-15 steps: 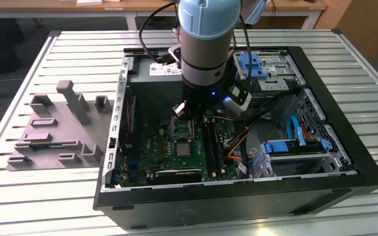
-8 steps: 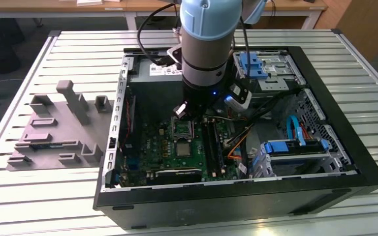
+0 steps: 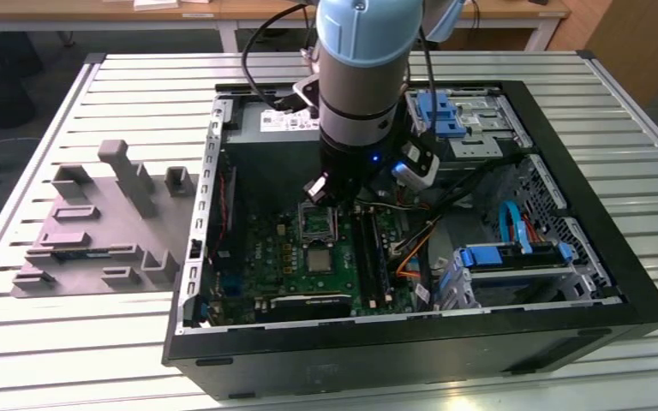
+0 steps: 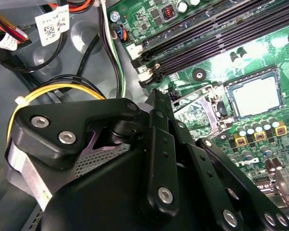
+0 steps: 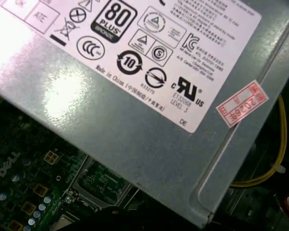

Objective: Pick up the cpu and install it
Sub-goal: 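Close the cpu cover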

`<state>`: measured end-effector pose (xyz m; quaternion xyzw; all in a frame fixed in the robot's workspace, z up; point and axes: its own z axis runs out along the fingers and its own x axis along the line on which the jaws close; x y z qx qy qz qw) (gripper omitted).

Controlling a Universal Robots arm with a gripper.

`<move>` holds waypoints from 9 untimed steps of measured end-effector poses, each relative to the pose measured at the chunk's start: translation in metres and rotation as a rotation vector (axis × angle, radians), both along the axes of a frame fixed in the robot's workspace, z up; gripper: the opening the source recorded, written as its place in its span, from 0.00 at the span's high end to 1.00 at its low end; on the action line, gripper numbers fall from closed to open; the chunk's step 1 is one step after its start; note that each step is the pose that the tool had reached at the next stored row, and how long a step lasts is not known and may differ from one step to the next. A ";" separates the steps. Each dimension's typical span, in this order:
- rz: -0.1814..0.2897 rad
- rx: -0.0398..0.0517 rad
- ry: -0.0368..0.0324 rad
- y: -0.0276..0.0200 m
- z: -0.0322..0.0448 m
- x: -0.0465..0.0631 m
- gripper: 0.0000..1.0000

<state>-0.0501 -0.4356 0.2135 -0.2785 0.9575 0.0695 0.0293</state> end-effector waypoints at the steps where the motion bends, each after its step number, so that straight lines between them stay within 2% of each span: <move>1: 0.000 0.0000 0.0000 0.0003 -0.0004 0.000 0.89; 5: 0.008 -0.0005 -0.0001 0.0005 -0.0012 0.000 0.89; 9: 0.059 -0.0001 -0.0032 0.0005 -0.0016 0.001 0.89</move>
